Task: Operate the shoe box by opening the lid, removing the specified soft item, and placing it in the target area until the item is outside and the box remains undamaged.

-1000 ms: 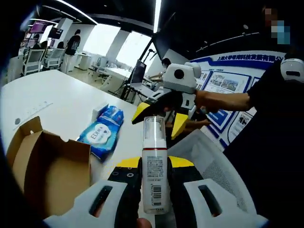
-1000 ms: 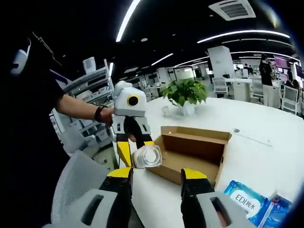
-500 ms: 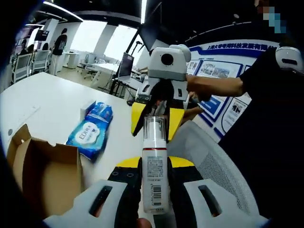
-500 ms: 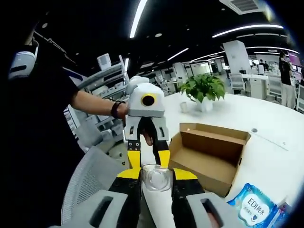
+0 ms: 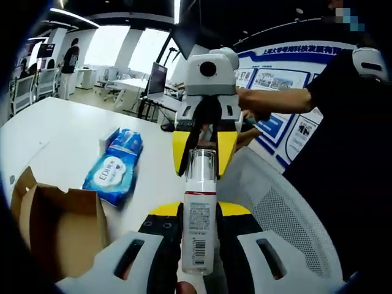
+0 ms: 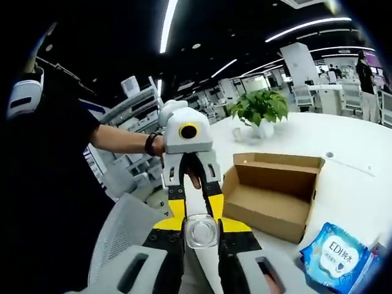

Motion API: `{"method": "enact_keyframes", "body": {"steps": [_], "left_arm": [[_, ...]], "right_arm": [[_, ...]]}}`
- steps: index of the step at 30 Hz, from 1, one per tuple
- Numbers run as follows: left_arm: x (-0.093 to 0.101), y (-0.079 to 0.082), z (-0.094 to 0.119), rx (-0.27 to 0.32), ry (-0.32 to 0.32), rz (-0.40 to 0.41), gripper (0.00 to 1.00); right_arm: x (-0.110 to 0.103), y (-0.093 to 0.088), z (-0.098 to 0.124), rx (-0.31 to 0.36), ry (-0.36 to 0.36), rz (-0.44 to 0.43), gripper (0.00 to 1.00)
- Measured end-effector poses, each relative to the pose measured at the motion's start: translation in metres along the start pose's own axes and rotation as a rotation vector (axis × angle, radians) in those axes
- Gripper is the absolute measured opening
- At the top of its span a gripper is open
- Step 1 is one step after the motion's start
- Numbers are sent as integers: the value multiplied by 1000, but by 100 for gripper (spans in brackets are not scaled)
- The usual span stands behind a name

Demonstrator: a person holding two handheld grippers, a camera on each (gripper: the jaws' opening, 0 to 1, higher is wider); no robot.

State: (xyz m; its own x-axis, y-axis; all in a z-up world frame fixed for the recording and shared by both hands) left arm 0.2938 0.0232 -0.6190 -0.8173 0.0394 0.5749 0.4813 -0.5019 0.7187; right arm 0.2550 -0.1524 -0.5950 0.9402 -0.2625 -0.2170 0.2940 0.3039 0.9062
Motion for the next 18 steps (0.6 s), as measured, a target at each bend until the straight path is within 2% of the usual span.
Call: {"method": "enact_keyframes", "body": {"steps": [5,8,18], "left_arm": [[-2,0,-2,9,15,23,22],[-2,-1,-3,-3,11,26,21],[-2,-3,-6,-25,11,6,20]], "right_arm": [[3,-6,0,21,-5,-42,15],[3,-6,-1,16,7,-36,15],[4,-9,-3,-65,60,41,17]]}}
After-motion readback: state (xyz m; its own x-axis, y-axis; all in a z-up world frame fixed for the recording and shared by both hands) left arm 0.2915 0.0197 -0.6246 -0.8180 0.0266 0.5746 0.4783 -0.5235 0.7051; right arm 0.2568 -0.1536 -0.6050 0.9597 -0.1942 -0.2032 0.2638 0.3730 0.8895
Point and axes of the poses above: the point that each gripper's makers call its tool centre point, and the gripper's own axes: z roughly backward along the fingers, x roughly to its right, y roughly out of its top, the point moved 10 cm from there along z, roughly backward along the fingers, and after that the axes turned 13 degrees about z, right-handed, at the moved point
